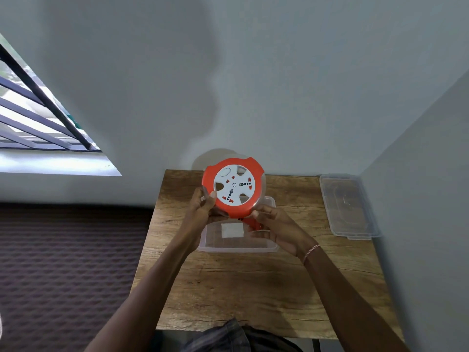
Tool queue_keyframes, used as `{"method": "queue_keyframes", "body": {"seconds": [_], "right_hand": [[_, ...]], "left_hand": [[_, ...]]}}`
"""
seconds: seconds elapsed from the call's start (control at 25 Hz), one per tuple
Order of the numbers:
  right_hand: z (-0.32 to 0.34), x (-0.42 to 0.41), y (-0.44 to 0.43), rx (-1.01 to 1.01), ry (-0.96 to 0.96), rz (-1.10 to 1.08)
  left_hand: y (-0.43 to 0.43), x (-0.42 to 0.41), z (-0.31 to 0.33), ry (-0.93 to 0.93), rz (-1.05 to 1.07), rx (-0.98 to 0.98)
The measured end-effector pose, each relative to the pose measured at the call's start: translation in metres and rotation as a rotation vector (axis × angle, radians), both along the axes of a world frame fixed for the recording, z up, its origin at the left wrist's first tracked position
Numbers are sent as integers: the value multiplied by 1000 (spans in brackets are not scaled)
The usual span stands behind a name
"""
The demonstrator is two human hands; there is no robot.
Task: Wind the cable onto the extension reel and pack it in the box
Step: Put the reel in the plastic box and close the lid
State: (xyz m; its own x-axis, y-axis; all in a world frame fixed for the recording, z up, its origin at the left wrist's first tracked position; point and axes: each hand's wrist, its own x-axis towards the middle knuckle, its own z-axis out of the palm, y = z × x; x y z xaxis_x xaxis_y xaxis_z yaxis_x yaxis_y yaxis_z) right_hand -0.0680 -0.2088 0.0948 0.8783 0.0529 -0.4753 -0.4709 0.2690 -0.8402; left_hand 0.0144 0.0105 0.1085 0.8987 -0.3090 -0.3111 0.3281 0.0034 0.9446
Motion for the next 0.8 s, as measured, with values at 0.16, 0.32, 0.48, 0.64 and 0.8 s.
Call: {"method": "queue_keyframes", "body": {"seconds": [0.16, 0.32, 0.48, 0.64, 0.8], "right_hand": [[10, 12, -11, -170, -21, -3], [3, 16, -15, -296, 30, 59], [-5, 20, -14, -499, 112, 154], [-7, 33, -8, -840, 93, 317], [-13, 45, -1, -978, 152, 468]], "left_hand": [[0, -2, -4, -60, -46, 73], [5, 1, -14, -150, -100, 112], [13, 12, -26, -206, -167, 352], [18, 26, -43, -427, -342, 619], [21, 38, -53, -562, -490, 956]]}}
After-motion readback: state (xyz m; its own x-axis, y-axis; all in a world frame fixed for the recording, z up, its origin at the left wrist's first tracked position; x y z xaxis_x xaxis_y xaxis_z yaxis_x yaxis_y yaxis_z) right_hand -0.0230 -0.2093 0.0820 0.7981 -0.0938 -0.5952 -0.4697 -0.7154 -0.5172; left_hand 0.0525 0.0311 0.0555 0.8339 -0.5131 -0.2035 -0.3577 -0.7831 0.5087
